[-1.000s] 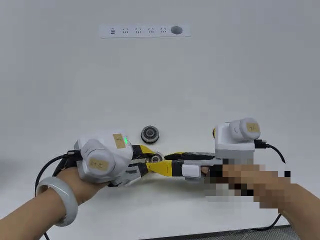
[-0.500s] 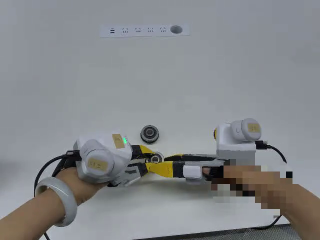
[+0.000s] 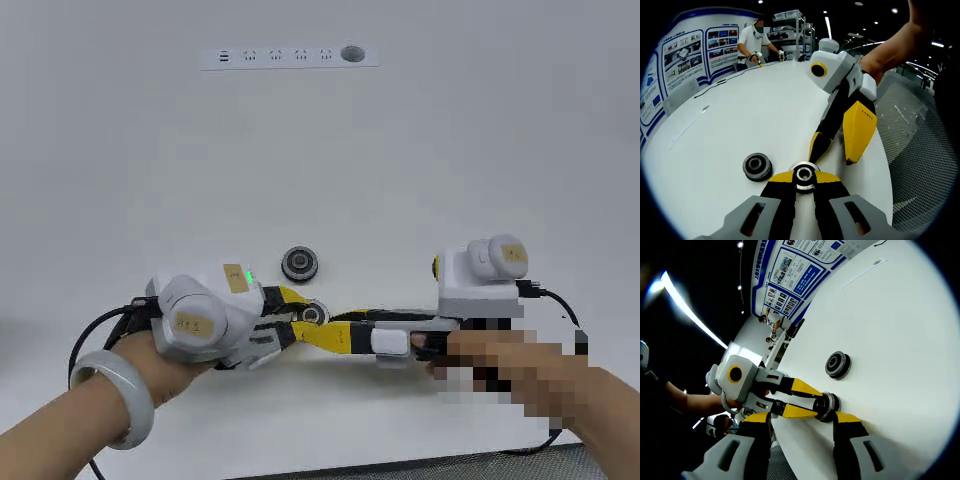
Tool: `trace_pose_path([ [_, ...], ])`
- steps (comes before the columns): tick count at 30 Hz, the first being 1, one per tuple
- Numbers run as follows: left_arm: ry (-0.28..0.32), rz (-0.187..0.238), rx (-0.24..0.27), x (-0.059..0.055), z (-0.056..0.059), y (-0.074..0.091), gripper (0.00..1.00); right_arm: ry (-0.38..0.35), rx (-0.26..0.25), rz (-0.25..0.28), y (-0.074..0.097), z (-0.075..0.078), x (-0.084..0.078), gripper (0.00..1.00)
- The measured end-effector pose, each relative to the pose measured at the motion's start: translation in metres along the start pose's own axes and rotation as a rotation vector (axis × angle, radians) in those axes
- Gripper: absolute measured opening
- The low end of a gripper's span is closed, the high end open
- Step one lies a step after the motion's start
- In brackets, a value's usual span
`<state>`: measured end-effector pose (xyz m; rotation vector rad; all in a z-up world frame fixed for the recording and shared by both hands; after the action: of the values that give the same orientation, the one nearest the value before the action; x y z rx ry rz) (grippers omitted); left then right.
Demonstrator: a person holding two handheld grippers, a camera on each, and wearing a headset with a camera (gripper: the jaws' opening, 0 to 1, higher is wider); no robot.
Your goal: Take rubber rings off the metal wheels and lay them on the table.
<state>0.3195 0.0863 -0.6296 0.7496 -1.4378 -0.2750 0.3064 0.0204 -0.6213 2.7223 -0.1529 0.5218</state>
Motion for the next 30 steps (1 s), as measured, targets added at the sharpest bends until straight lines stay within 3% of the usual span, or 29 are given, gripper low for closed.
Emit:
trace_pose_path([
  [3, 0.0, 0.0, 0.0, 0.0, 0.0, 0.0, 0.12, -0.014, 0.011, 0.032, 0.002, -0.001, 0.005, 0.49],
  [10, 0.001, 0.001, 0.0, 0.0, 0.0, 0.0, 0.12, -0.004, -0.01, 0.029, -0.001, 0.003, 0.008, 0.45],
  [17, 0.001, 0.002, -0.002, 0.0, 0.0, 0.0, 0.12, 0.012, -0.064, 0.016, 0.0, 0.013, 0.009, 0.29],
  [30, 0.0, 0.001, -0.002, 0.001, 0.0, 0.0, 0.12, 0.029, -0.132, -0.011, -0.001, 0.024, 0.011, 0.12],
])
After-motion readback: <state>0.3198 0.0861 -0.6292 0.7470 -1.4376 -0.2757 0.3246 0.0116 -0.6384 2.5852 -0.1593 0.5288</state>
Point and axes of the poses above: the centre of the closed fingertips' face, and the gripper's own axes: y roughly backward along the fingers, z roughly to its right, x roughly out of its top, the point moved 4 cm from there along y, roughly backward along the fingers, and after that the axes turned 5 degrees about -y, right-handed, at the moved point
